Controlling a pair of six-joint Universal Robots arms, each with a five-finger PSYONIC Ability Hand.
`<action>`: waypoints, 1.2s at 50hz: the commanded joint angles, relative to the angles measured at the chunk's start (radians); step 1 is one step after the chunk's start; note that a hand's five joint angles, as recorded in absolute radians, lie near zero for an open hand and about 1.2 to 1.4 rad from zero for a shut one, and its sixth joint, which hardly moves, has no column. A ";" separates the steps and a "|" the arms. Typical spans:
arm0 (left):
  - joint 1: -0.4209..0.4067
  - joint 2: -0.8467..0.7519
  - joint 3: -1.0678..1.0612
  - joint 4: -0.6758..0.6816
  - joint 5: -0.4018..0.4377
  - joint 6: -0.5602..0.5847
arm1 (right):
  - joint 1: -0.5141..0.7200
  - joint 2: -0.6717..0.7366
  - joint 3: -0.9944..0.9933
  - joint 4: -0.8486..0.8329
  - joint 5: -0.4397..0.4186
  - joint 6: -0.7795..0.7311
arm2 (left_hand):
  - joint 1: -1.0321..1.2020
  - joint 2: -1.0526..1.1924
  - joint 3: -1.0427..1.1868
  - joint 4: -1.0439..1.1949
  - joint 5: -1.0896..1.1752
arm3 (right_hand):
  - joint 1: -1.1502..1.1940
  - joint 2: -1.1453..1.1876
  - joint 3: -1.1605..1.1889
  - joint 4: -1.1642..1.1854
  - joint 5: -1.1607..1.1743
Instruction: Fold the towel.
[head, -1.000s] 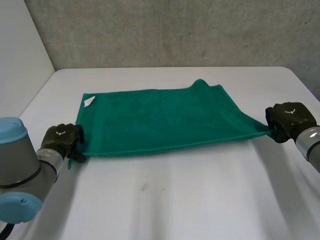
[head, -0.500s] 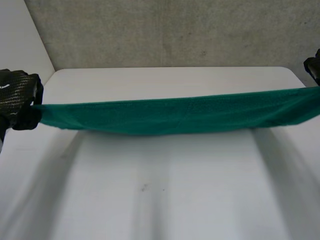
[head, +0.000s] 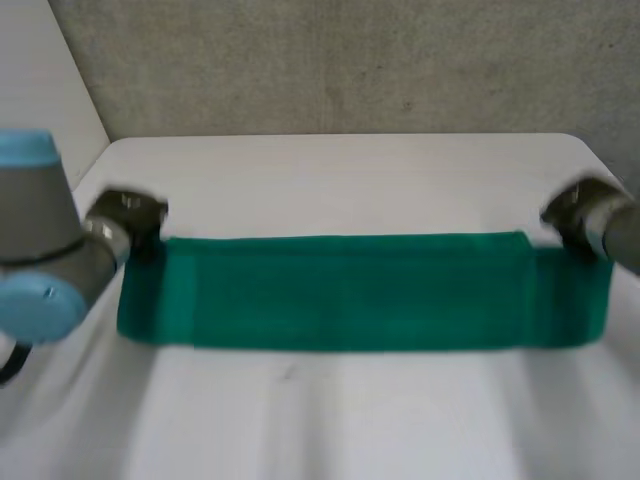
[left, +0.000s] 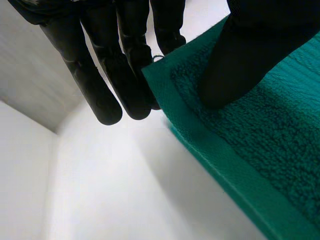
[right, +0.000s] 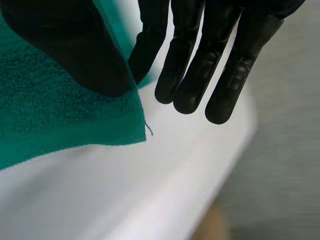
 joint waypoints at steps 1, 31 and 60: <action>-0.028 0.076 0.324 0.267 -0.038 -0.047 | 0.035 -0.019 -0.333 -0.372 -0.006 0.344 | 0.269 0.200 0.205 0.201 0.257 | 0.417 0.223 0.218 0.207 0.231; 0.009 0.022 -0.176 0.552 -0.035 -0.264 | 0.027 0.016 0.154 -0.444 -0.108 0.359 | 0.269 0.200 0.205 0.201 0.257 | 0.417 0.223 0.218 0.207 0.231; 0.052 0.301 -0.528 0.247 0.076 0.108 | -0.079 -0.213 0.460 -0.140 -0.141 -0.042 | 0.269 0.200 0.205 0.201 0.257 | 0.417 0.223 0.218 0.207 0.231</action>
